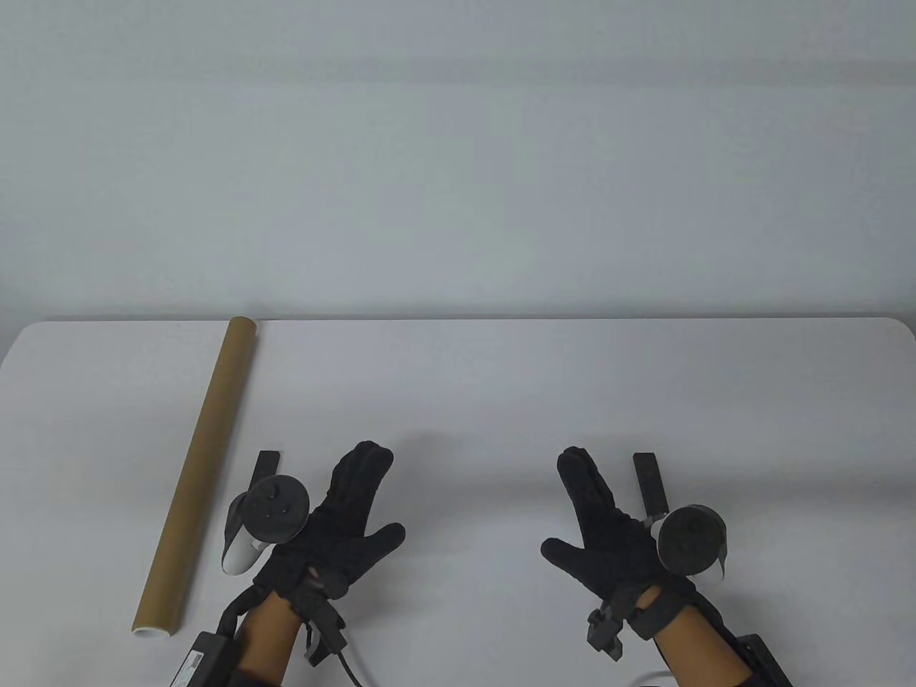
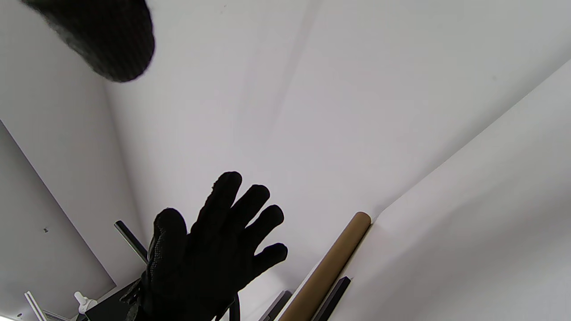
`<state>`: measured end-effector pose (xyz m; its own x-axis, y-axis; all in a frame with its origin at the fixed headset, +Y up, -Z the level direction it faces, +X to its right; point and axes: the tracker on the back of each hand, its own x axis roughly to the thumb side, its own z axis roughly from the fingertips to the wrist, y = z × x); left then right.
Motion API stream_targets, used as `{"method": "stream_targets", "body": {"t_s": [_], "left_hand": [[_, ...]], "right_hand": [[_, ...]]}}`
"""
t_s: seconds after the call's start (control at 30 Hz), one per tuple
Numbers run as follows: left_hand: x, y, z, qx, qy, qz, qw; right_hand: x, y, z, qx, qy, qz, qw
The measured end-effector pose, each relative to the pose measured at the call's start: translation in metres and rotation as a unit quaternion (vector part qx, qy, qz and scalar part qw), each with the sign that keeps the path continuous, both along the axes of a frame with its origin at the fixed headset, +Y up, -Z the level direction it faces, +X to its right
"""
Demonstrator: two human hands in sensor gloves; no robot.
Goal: Roll up map and store in mailing tube
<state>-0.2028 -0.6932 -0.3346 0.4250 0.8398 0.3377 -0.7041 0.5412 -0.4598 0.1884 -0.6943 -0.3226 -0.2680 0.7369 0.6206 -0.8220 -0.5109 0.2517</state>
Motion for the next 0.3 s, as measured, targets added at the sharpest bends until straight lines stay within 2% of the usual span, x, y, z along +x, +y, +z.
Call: {"method": "stream_targets", "body": {"t_s": [0.3], "left_hand": [[-0.0013,-0.0025,-0.0005,-0.012,-0.009,0.002,1.000]], "right_hand": [[-0.0002,-0.0029,-0.0005,-0.006,0.001,0.001,1.000]]}}
